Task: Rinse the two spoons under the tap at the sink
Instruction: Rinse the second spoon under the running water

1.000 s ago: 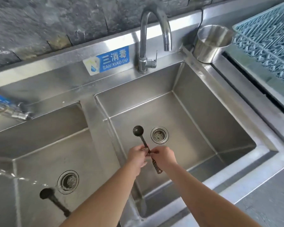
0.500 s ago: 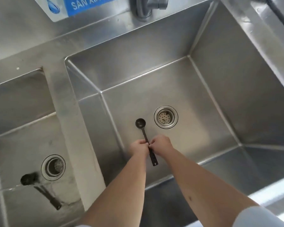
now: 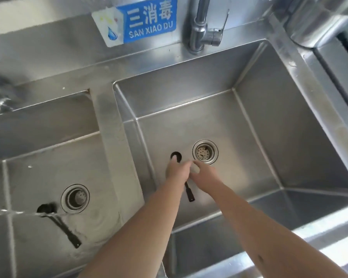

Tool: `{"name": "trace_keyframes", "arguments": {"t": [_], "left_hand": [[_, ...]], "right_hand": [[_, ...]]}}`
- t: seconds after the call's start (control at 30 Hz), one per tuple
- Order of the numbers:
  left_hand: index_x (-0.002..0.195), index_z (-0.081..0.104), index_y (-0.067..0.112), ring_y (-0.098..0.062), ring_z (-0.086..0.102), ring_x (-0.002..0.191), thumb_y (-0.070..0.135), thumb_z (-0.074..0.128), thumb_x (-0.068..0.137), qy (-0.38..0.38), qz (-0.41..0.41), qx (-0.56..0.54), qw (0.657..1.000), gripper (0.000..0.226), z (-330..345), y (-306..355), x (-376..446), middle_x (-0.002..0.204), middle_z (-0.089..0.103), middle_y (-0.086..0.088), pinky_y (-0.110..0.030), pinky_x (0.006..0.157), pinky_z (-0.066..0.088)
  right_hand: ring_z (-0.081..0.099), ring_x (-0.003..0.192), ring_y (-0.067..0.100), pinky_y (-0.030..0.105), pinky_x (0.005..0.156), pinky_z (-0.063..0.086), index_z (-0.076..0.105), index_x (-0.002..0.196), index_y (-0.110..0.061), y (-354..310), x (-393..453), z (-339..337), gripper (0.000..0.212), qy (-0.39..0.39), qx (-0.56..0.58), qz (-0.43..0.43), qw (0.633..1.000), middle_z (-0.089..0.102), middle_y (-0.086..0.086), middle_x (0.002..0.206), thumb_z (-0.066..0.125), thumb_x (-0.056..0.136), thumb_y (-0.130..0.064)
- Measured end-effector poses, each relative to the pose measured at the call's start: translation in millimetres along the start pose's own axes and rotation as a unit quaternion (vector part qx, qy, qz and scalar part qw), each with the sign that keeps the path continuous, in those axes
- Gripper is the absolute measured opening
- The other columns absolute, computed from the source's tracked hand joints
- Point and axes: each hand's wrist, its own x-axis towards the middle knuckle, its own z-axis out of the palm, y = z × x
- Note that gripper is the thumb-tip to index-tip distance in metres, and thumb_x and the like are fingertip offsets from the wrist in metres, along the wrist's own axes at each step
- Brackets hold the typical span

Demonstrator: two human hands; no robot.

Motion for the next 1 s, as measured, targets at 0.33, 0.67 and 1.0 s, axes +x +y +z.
{"name": "trace_keyframes", "arguments": {"t": [0.33,0.67,1.0], "left_hand": [[0.15,0.019,0.033,-0.024,-0.004,0.149,0.05,0.049,0.088,0.026,0.286,0.221,0.932,0.07,-189,12,-123,0.162,0.004,-0.005,-0.046,0.118,0.015],[0.147,0.007,0.041,-0.035,-0.001,0.148,0.067,0.032,0.081,0.146,0.224,0.397,0.878,0.074,-390,-133,-129,0.163,-0.001,-0.005,-0.055,0.115,0.013],[0.147,0.015,0.037,-0.036,0.011,0.146,0.063,0.039,0.08,0.059,0.137,0.407,0.901,0.076,-454,-228,-51,0.162,0.01,-0.003,-0.058,0.111,0.024]], "right_hand": [[-0.018,0.148,0.019,0.05,0.118,0.003,-0.005,0.15,-0.039,-108,-129,8,0.087,0.08,-0.278,-0.218,0.932,-0.019,-0.005,0.162,0.039,0.082,-0.071],[-0.031,0.141,0.021,0.055,0.116,-0.003,-0.019,0.145,-0.046,-218,-184,170,0.109,0.016,-0.375,-0.314,0.872,-0.035,-0.011,0.153,0.024,0.059,-0.096],[-0.001,0.15,0.032,0.059,0.115,0.015,-0.004,0.15,-0.039,-238,-154,329,0.1,-0.09,-0.381,-0.216,0.894,-0.014,-0.002,0.163,0.049,0.07,-0.068]]}}
